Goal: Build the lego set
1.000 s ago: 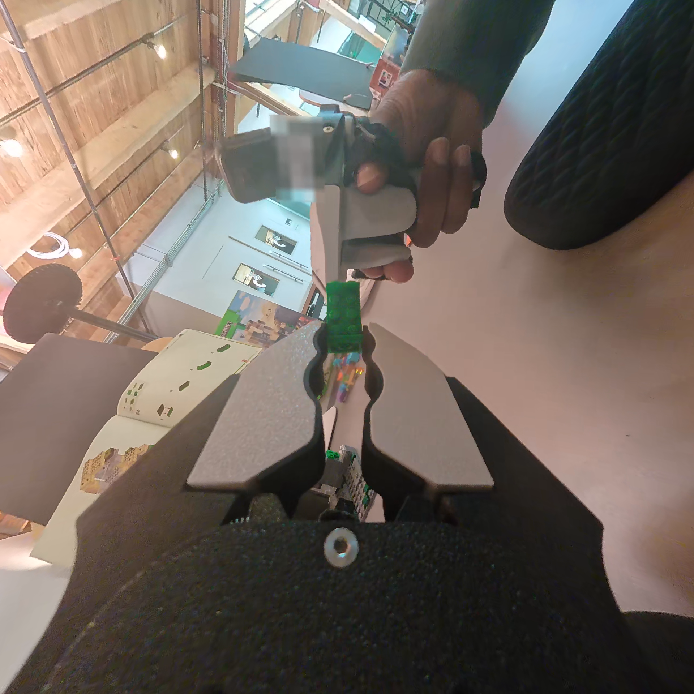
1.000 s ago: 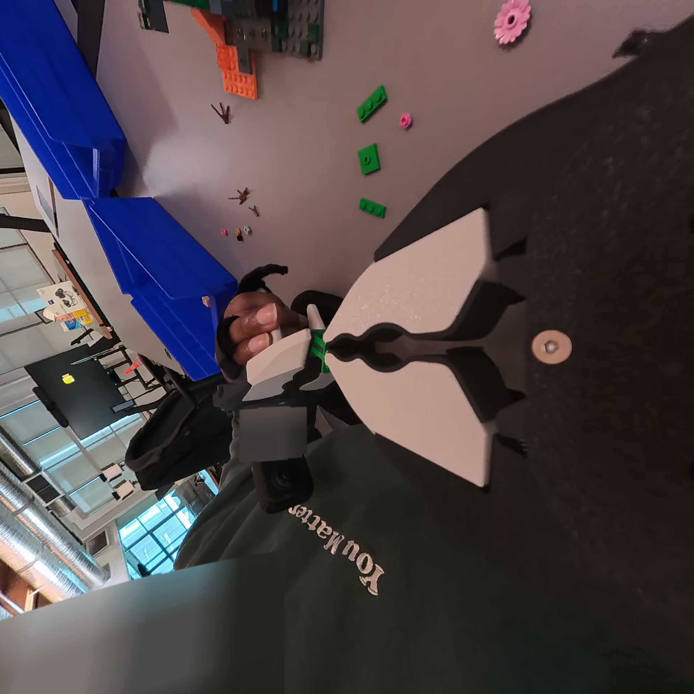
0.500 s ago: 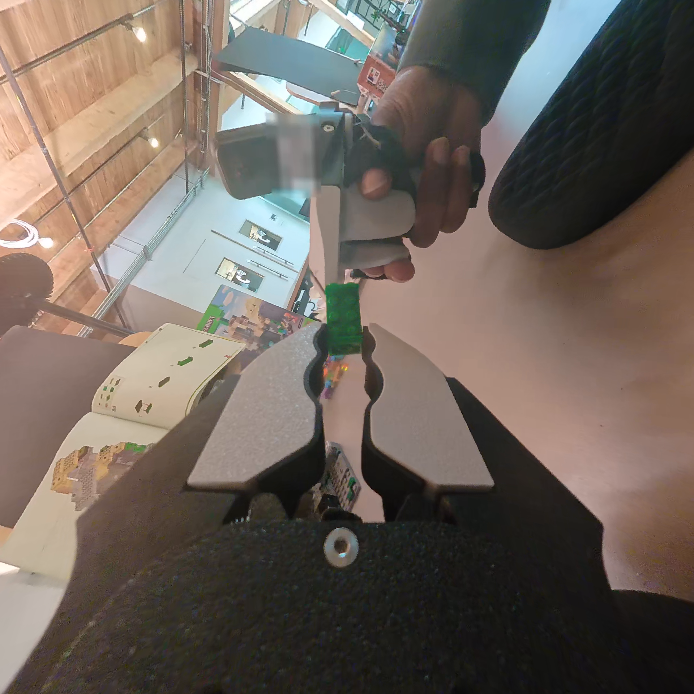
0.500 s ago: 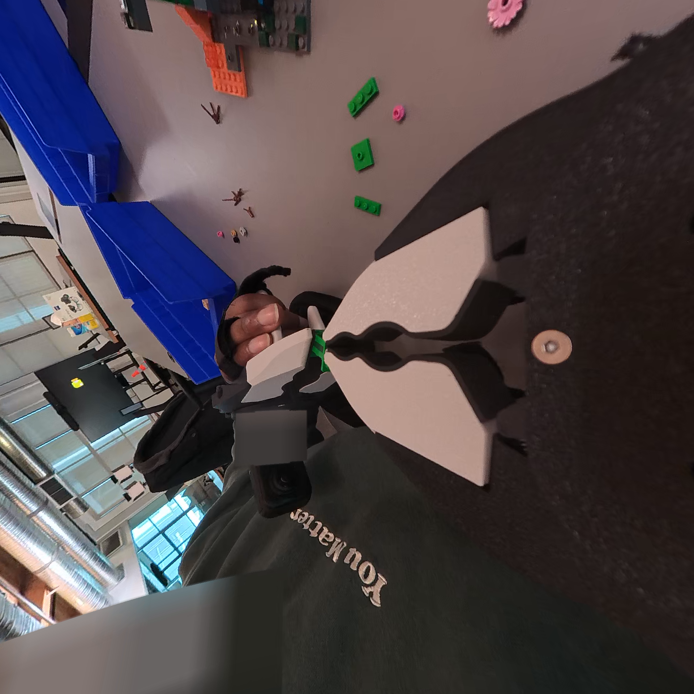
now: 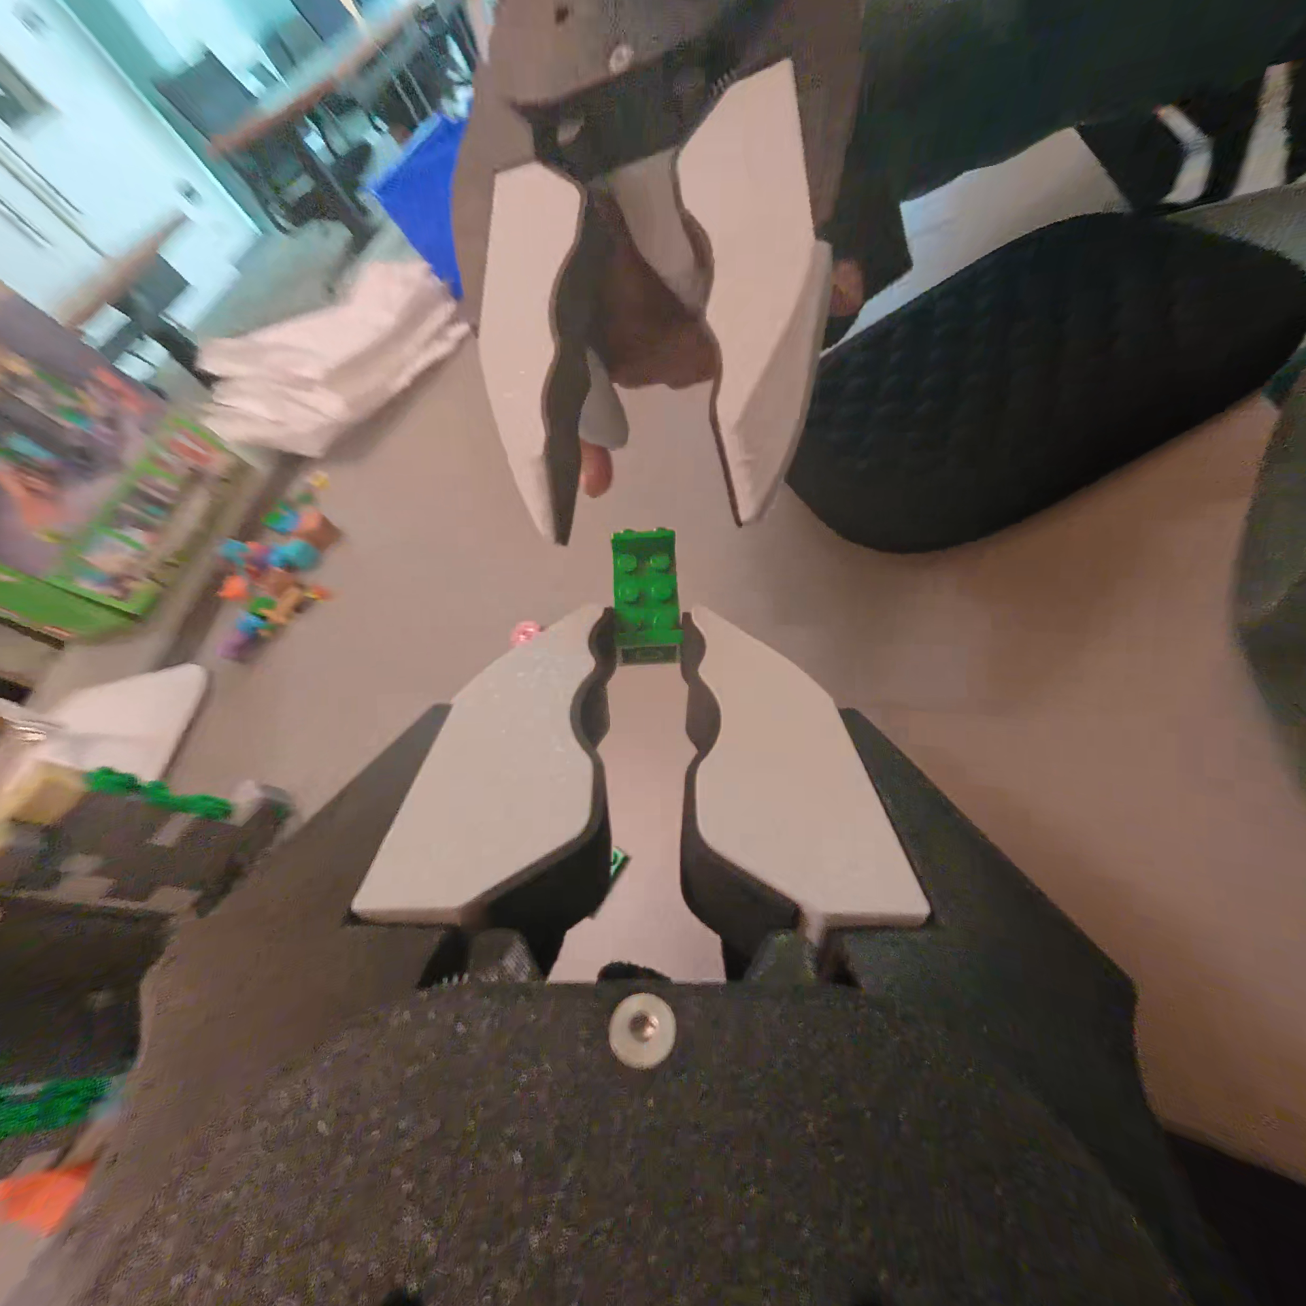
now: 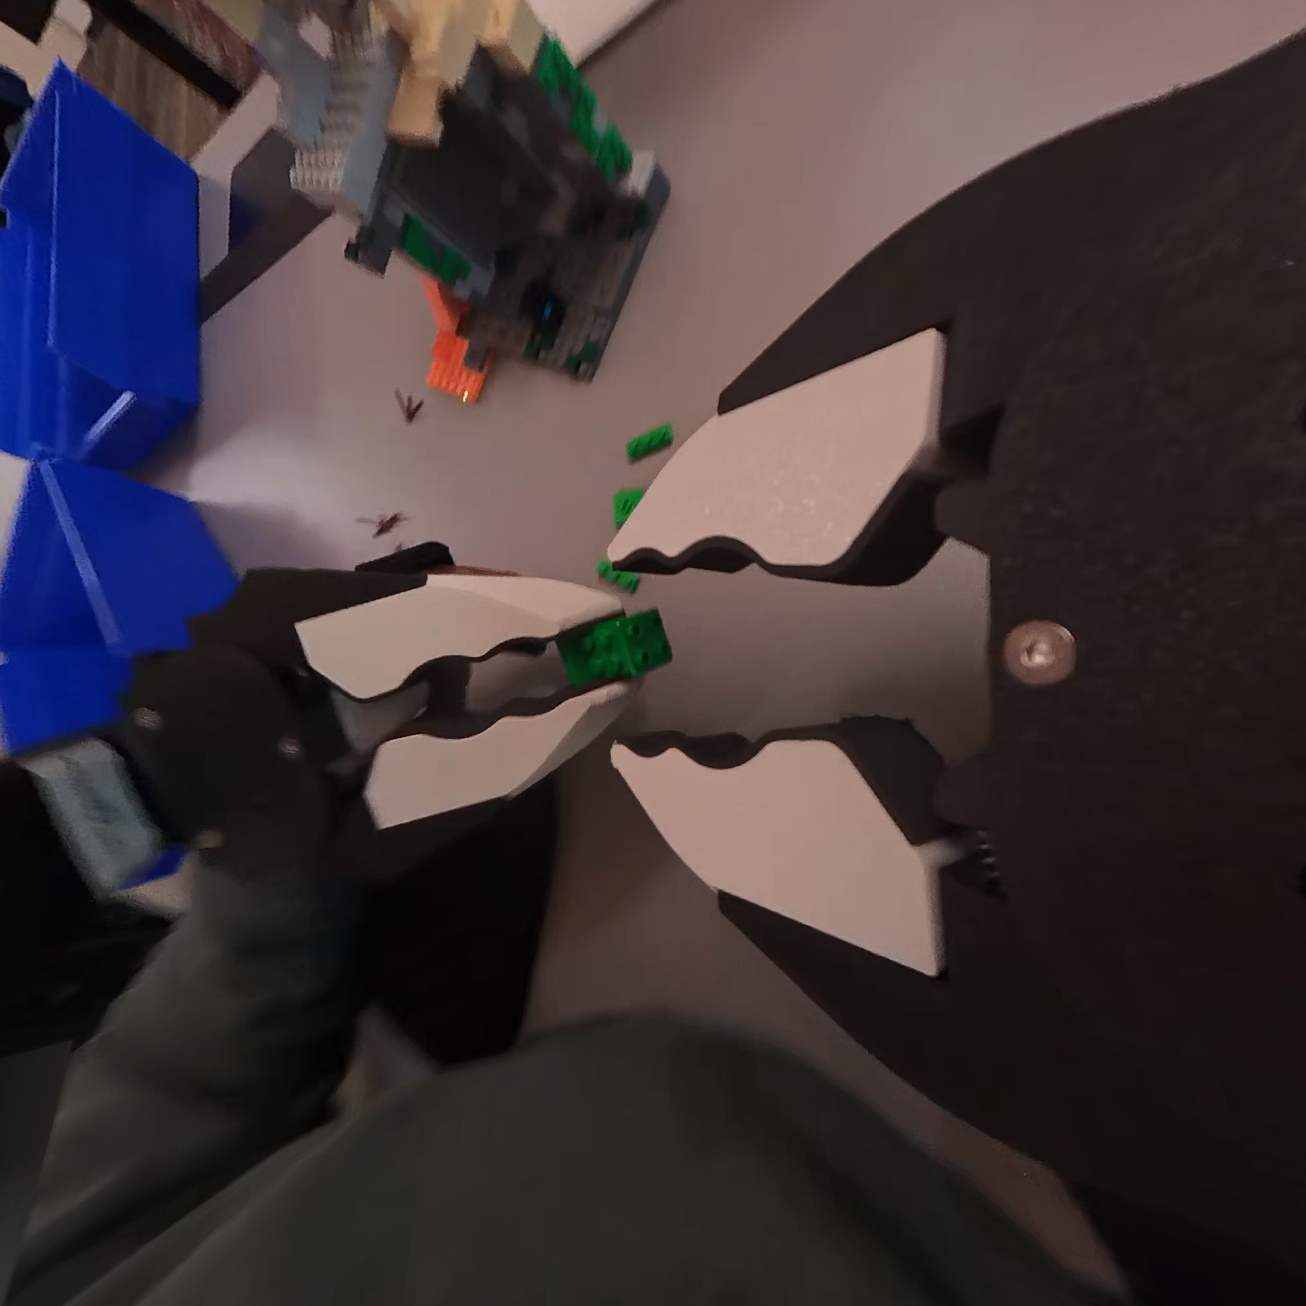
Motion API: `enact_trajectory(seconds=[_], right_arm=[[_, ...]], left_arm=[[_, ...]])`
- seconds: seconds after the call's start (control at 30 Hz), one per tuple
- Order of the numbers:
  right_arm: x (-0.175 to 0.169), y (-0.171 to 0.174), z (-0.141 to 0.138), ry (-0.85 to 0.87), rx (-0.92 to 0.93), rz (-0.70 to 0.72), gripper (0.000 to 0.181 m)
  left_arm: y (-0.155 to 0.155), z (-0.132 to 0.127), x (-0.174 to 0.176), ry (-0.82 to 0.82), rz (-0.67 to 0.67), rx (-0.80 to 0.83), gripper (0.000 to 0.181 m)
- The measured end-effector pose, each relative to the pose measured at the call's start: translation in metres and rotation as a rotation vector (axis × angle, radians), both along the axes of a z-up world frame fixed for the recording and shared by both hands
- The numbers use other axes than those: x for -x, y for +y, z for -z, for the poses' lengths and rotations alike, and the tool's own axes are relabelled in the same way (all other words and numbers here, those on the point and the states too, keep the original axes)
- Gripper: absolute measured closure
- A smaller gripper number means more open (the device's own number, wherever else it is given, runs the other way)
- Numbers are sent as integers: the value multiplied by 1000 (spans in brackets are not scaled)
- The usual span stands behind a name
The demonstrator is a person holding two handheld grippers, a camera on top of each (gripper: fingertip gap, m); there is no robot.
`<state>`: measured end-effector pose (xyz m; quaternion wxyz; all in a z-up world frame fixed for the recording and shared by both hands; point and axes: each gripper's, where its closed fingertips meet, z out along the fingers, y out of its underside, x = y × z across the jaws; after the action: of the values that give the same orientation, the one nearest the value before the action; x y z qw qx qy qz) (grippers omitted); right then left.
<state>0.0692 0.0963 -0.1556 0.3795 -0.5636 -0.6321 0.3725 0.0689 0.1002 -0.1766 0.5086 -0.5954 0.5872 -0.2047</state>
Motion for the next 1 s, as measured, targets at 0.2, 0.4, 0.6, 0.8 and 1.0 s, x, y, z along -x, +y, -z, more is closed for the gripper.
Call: enact_trajectory(seconds=[0.2, 0.4, 0.6, 0.8, 1.0], right_arm=[[-4, 15, 15, -52, -77, -20, 147], [2, 22, 23, -47, -115, -54, 164], [9, 34, 33, 0, -47, -19, 165], [11, 38, 41, 25, 41, 26, 165], [10, 36, 37, 69, 128, 5, 165]], left_arm=[[9, 5, -2, 40, 9, 150, 164], [16, 9, -3, 103, -9, 187, 164], [30, 17, 3, 78, -73, 250, 164], [33, 25, 4, -8, -109, 318, 157], [36, 26, 5, -27, -114, 274, 160]])
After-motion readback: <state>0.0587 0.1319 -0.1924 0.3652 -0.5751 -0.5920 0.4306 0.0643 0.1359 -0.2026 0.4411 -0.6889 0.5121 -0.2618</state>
